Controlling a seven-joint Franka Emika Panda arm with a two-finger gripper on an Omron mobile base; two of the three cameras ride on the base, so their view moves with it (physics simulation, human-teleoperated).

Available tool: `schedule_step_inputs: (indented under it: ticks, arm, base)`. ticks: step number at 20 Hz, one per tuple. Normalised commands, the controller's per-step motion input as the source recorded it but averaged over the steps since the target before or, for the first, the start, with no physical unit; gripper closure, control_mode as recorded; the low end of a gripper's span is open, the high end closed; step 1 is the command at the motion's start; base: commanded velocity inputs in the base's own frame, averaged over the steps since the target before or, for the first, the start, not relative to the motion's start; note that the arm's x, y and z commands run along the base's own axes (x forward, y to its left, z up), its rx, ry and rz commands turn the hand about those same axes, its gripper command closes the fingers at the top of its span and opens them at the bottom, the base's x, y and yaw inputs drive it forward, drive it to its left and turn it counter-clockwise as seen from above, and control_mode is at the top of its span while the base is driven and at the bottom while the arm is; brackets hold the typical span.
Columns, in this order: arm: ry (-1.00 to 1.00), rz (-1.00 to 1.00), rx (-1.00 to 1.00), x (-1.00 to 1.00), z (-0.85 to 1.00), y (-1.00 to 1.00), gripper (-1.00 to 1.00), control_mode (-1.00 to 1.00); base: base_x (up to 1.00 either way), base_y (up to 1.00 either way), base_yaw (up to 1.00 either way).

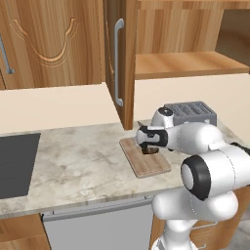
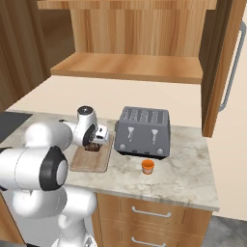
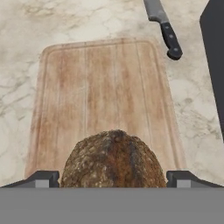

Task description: Pick the bread, place it on the cutting board, pick the jam, place it on the counter, and close the cabinet.

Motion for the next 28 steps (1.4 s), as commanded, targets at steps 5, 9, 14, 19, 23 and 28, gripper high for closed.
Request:
schedule_step_inputs:
  ticks: [5,9,14,19,23,28]
  arm:
    - [0.00,0.00,-0.01,0.14,-0.19,0.02,1.00,-1.00]
    - [0.00,0.00,0.00,0.11,-0.08,0.00,1.00,-1.00]
    - [0.00,0.00,-0.01,0.14,-0.10,0.00,1.00,-1.00]
    - [0.00,0.00,0.00,0.10,-0.12,0.00,1.00,-1.00]
    - [0.00,0.00,0.00,0.01,-0.15,0.00,1.00,-1.00]
    - [0.00,0.00,0.00,0.00,-0.02,0.00,1.00,-1.00]
  base:
    - [0.00,0.00,0.00]
    - [0.00,0.00,0.00]
    - [0.00,0.00,0.00]
    - [0.00,0.00,0.00]
    - [0.00,0.00,0.00]
    - [0.00,0.00,0.00]
